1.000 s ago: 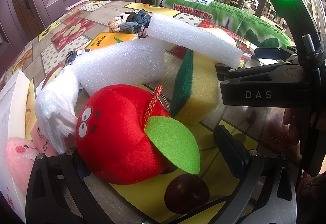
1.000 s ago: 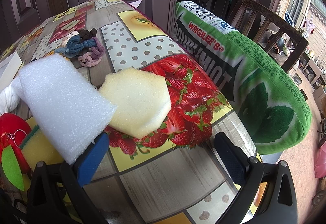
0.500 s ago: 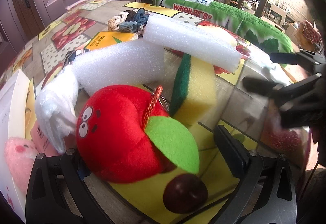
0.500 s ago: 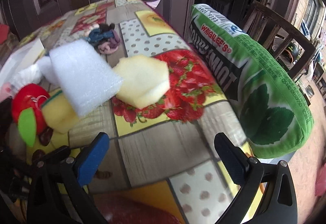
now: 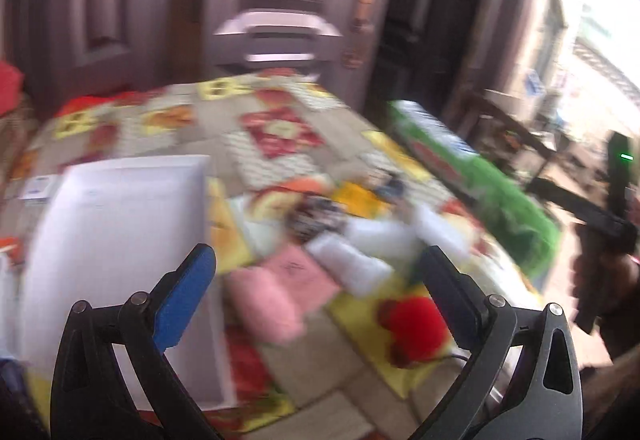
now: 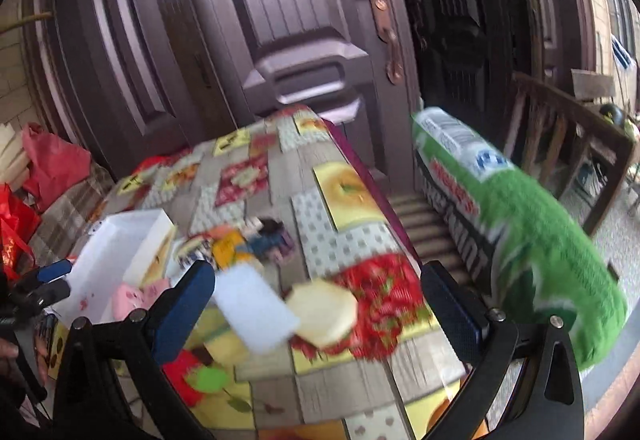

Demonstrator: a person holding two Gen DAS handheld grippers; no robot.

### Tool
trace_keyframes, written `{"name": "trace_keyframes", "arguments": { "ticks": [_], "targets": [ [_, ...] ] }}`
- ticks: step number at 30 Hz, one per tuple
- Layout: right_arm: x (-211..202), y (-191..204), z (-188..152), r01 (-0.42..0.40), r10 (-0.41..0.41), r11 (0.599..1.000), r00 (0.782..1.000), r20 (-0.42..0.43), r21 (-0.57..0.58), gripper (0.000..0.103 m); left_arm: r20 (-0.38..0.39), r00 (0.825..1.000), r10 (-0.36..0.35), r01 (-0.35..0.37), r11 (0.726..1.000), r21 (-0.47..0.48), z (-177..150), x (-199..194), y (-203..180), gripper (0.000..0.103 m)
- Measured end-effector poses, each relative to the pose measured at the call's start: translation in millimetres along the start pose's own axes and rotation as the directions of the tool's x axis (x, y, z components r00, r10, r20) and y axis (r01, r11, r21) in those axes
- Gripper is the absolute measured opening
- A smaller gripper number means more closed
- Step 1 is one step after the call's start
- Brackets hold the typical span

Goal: Organize soft objects
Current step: 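Grasp the white foam block with the right gripper while the left grasps the red apple plush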

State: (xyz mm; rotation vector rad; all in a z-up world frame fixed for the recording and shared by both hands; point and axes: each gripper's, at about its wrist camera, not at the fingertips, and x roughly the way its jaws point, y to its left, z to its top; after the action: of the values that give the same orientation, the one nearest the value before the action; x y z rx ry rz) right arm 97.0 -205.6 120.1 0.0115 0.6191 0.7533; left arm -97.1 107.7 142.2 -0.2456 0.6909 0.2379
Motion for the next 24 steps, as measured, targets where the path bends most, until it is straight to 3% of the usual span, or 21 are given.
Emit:
{"name": "trace_keyframes", "arguments": {
  "ticks": [2, 7, 13, 19, 24],
  "targets": [
    [1, 7, 10, 0.0, 0.0, 1.0, 1.0, 0.001, -0.017, 0.103, -0.006, 1.0, 0.012, -0.012, 1.0, -0.025, 8, -1, 1, 0.103],
    [5, 11, 16, 0.003, -0.002, 1.0, 1.0, -0.023, 0.011, 0.103, -0.094, 0.992, -0.088, 0.092, 0.995, 0.038, 1, 17, -35, 0.102],
    [17, -1, 3, -0.006, 0.006, 1.0, 0.997, -0.082, -0.006, 0.103, -0.251, 0.946, -0.207, 0.238, 0.966, 0.1, -31, 54, -78, 0.102],
    [56, 27, -8, -0.106, 0.068, 0.976, 0.978, -0.196, -0.189, 0.102, -0.325, 0.92, -0.218, 0.265, 0.958, 0.107, -47, 79, -91, 0.098],
    [95, 47, -15, -0.172, 0.1, 0.956, 0.954, -0.283, -0.239, 0.096, -0.362, 0.914, -0.181, 0.229, 0.969, 0.095, -56, 90, -92, 0.093]
  ]
}}
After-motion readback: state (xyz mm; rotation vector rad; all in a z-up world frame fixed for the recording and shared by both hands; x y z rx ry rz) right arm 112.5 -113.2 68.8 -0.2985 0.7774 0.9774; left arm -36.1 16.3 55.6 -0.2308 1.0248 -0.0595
